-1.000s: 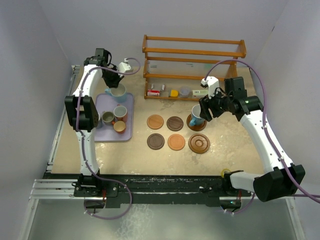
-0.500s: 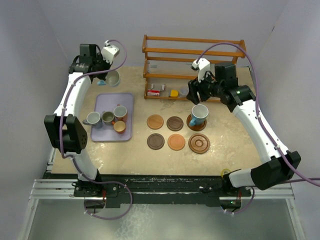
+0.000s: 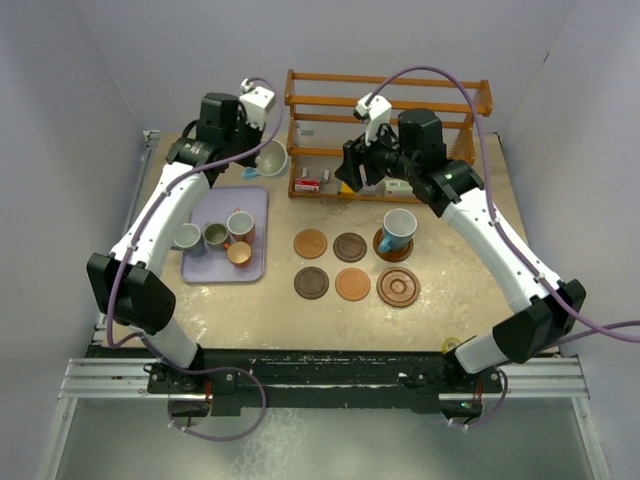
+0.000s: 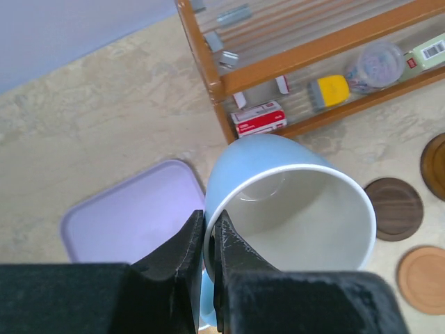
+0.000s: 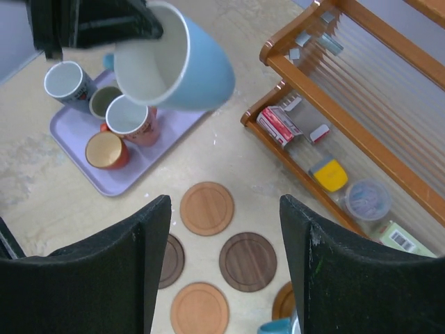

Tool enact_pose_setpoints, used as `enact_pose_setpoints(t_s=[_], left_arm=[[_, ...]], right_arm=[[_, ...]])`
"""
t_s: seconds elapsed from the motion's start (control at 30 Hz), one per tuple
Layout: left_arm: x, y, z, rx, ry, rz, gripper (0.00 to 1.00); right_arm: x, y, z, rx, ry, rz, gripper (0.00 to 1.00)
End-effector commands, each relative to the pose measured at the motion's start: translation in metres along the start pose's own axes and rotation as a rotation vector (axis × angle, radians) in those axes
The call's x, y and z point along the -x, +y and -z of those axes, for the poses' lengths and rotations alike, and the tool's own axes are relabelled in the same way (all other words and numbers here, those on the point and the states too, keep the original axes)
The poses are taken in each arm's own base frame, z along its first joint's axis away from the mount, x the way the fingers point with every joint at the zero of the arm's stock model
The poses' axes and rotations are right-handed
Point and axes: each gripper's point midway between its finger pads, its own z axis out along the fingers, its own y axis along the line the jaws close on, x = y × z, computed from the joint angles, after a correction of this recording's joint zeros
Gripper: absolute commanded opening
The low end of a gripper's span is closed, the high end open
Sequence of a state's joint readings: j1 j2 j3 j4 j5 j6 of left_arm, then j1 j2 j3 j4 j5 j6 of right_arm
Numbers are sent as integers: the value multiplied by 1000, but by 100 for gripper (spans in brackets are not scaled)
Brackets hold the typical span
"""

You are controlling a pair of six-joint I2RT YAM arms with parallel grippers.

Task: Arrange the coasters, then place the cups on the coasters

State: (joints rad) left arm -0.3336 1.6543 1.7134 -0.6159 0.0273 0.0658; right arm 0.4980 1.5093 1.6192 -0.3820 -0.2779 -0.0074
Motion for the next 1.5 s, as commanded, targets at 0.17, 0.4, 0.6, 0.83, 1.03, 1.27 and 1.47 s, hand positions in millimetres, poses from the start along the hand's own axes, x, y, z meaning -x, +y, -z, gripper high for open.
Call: enact_pose_setpoints(t_s=[0.17, 0.4, 0.6, 0.83, 1.03, 1.27, 1.47], left_arm=[[48, -60, 26, 17, -190, 178, 3], [53, -91, 32, 21, -220, 224, 3], [54, -105, 33, -7, -230, 289, 3], [54, -115, 35, 19, -242, 288, 3], [54, -119, 36, 24, -244, 301, 3], [54, -124, 37, 8, -255, 282, 3], [56, -131, 47, -59, -291, 229, 4]], right_arm=[[35, -3, -5, -58, -79, -84, 66], [20, -10, -12, -124, -39, -150, 63], [8, -14, -21, -163, -5, -163, 60], [-7, -13, -36, -207, 50, -150, 52], [-16, -20, -43, -260, 89, -143, 39], [-20, -30, -43, -316, 107, -138, 7], [-23, -27, -37, -307, 122, -131, 0]])
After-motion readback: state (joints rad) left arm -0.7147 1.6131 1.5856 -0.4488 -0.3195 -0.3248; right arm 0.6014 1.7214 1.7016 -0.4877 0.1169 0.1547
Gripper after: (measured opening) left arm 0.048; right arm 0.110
